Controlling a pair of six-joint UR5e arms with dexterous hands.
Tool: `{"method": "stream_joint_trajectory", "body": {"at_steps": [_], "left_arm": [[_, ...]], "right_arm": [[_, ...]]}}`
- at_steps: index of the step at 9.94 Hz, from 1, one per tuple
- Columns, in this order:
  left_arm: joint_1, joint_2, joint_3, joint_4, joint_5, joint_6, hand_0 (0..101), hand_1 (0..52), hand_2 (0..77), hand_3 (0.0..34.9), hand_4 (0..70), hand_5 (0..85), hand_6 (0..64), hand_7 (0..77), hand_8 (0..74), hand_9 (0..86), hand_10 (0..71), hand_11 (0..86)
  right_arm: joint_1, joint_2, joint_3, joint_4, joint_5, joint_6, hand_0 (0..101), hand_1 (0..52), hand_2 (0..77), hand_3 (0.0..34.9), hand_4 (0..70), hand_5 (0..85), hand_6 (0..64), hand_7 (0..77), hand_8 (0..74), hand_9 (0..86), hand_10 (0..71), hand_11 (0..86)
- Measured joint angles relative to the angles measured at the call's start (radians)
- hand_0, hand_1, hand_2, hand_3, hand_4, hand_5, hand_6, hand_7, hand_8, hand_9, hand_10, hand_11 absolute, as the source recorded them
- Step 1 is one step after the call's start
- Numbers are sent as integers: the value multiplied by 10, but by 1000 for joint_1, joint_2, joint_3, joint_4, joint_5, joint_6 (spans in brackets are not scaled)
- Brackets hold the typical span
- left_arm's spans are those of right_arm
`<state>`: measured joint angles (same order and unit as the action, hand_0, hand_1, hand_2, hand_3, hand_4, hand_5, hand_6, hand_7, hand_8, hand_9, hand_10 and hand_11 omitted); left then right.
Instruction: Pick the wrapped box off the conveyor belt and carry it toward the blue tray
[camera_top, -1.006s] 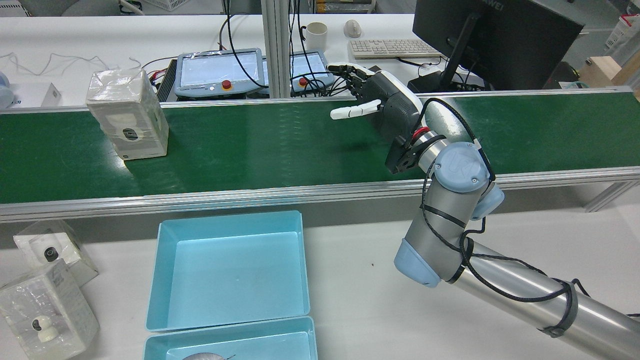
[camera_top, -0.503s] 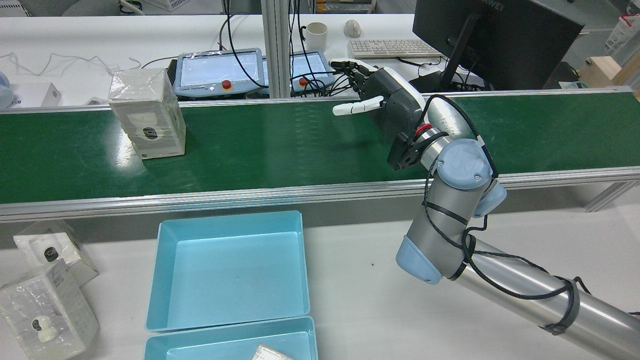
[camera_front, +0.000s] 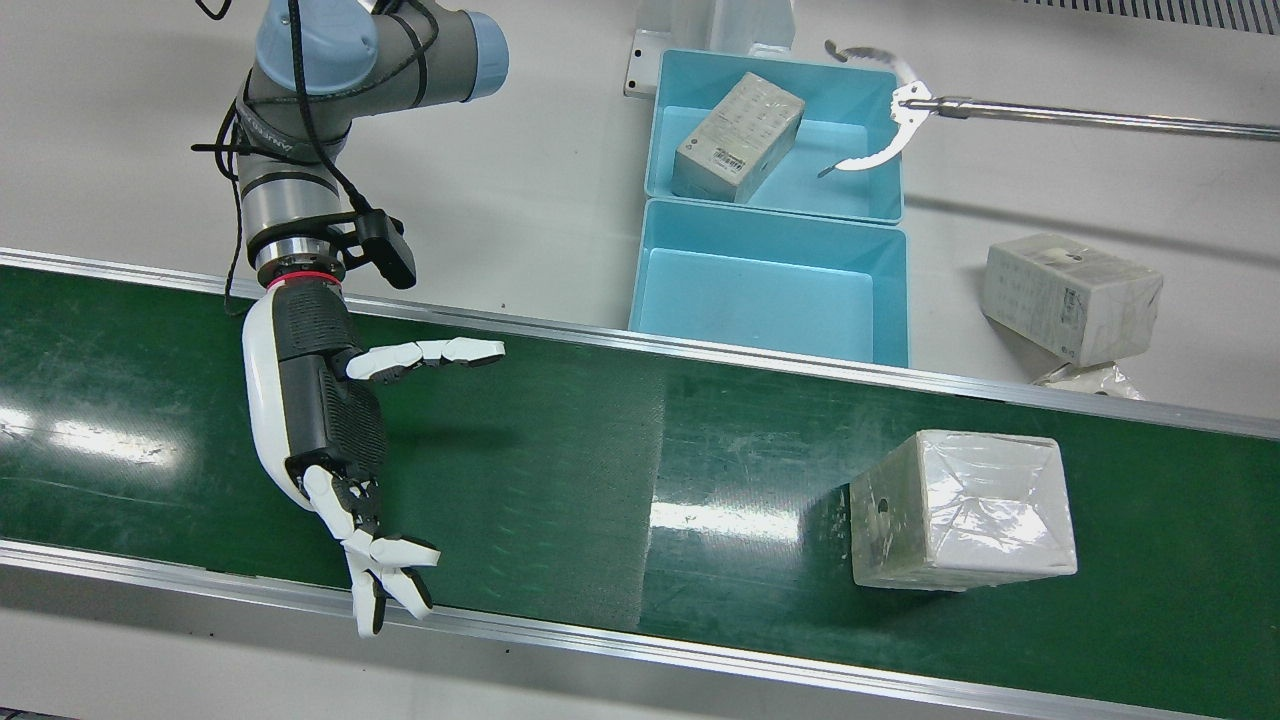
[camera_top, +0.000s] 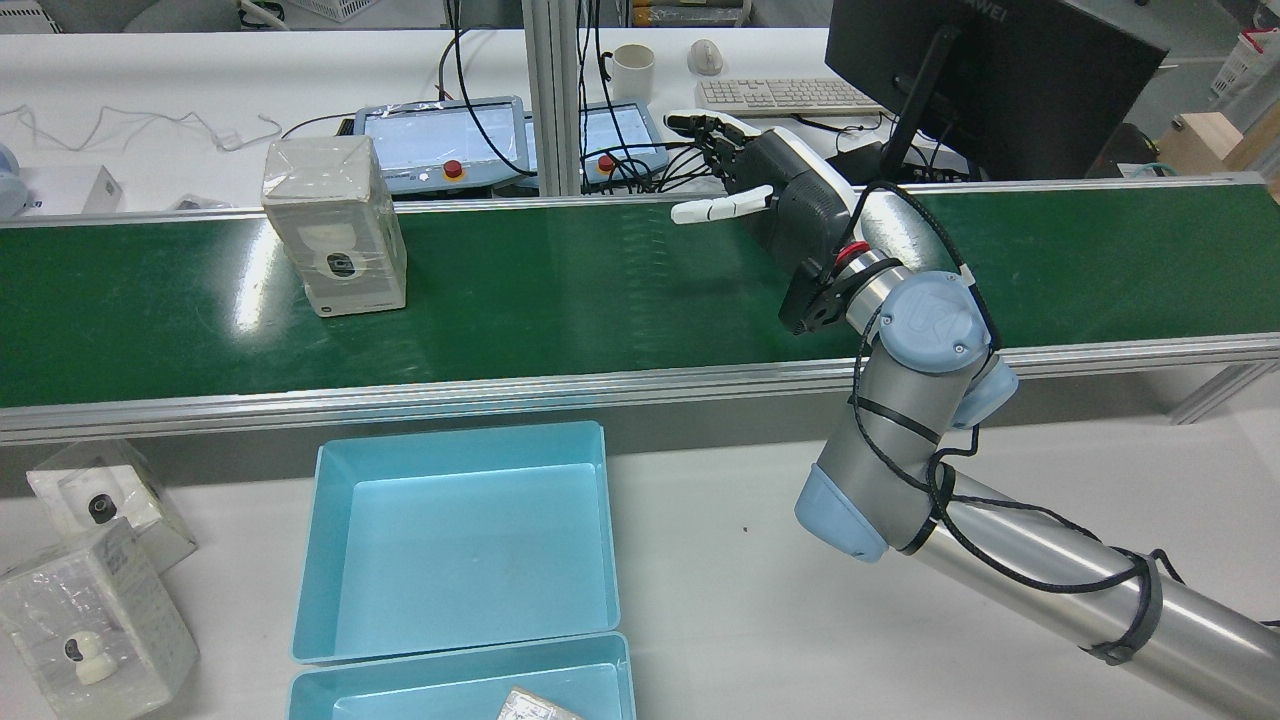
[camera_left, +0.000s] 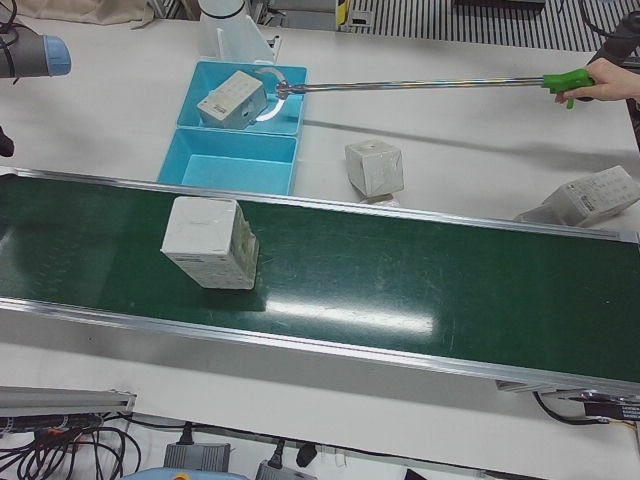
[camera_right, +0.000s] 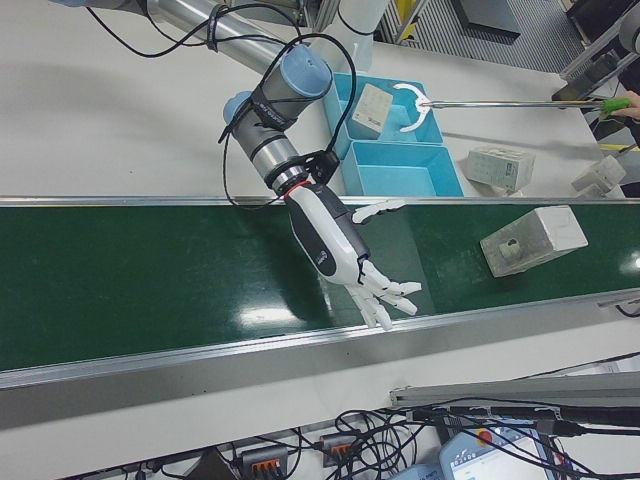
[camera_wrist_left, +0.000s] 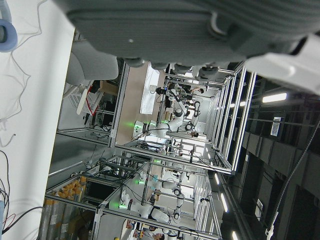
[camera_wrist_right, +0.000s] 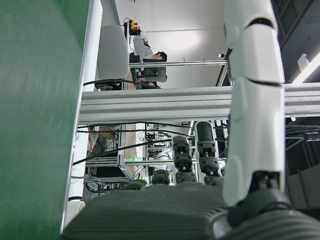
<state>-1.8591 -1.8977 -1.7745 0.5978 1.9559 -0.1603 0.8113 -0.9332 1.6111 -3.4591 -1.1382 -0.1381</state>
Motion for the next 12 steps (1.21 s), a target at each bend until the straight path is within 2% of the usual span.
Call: {"method": "stream_joint_trajectory", "body": {"at_steps": [12], "left_arm": [[0, 0, 0, 0, 0, 0, 0, 0, 11, 0, 0, 11, 5, 5, 5, 5, 0, 5]], "right_arm": [[-15, -1, -20, 1, 2, 0, 490, 158, 114, 0, 125, 262, 60, 71, 16, 38, 0, 5]]}}
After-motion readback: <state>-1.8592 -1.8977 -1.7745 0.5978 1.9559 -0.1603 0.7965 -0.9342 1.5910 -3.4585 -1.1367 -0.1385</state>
